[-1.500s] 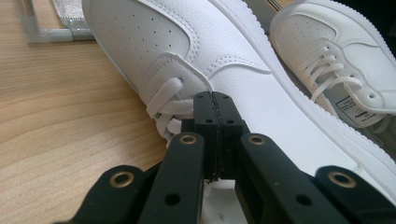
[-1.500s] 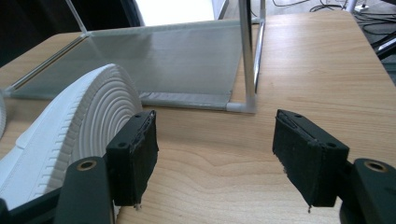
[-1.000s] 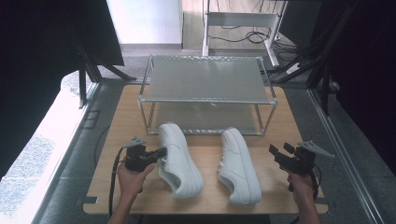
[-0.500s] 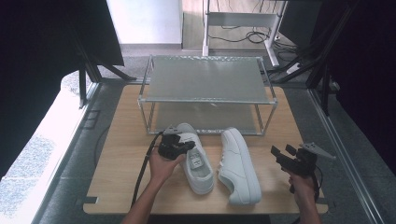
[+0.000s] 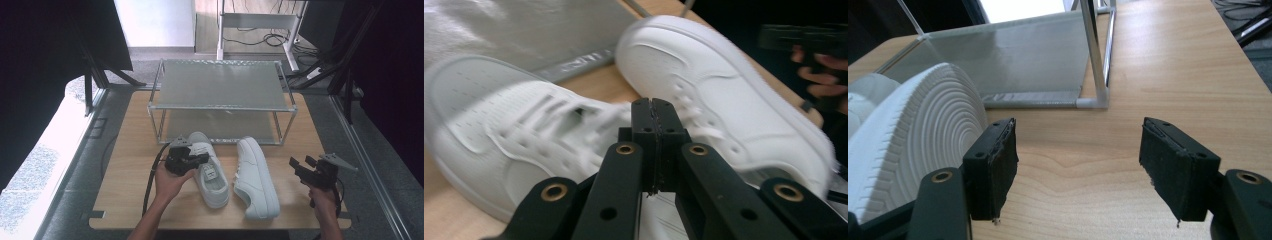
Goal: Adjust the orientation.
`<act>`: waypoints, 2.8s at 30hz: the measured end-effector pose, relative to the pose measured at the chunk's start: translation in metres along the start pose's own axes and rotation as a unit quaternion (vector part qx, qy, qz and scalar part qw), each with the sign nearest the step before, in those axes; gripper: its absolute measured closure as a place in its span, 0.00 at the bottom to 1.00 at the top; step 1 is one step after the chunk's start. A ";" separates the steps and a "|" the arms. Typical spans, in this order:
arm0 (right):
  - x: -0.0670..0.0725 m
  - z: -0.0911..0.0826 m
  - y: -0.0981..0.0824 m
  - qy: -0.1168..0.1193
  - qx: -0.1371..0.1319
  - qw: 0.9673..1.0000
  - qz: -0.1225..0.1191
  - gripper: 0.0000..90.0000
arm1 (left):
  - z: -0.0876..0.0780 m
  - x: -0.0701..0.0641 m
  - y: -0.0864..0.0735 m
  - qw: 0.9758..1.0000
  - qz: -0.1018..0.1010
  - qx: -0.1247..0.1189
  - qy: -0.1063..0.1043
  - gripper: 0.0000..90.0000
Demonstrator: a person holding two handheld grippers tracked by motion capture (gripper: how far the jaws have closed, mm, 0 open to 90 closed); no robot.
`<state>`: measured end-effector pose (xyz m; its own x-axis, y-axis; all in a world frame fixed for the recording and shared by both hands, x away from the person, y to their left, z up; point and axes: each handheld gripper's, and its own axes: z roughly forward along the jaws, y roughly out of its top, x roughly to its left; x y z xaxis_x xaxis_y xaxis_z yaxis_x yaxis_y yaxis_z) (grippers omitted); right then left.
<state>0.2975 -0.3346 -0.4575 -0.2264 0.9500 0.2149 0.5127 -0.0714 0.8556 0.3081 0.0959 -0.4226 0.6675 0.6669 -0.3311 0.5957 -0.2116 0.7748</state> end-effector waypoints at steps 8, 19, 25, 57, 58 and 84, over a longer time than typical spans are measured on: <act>0.000 0.000 -0.002 -0.003 0.001 1.000 0.001 0.35 | 0.009 -0.017 -0.030 0.999 0.008 0.035 -0.006 1.00; 0.001 0.002 -0.003 -0.006 0.009 1.000 -0.006 0.35 | 0.026 -0.019 -0.044 0.997 0.007 0.078 0.002 1.00; 0.000 0.002 -0.003 -0.008 0.011 1.000 -0.004 0.35 | 0.013 -0.013 -0.048 0.996 -0.001 0.090 0.007 1.00; 0.012 -0.002 0.003 0.015 0.009 0.999 -0.040 0.33 | -0.061 0.023 -0.038 0.997 -0.044 -0.060 0.029 0.49; 0.013 -0.002 0.004 0.017 0.006 0.999 -0.041 0.33 | -0.062 0.026 -0.038 0.996 -0.047 -0.063 0.029 0.47; 0.078 -0.014 0.022 0.113 0.006 0.984 -0.136 0.70 | -0.080 0.042 -0.043 0.990 -0.021 -0.109 0.092 0.39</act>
<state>0.2795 -0.2666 -0.4150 -0.5342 0.8417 0.0788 0.4164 0.1809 0.8910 0.2749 0.1904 -0.4264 0.5400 0.7946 -0.2775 0.4969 -0.0349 0.8671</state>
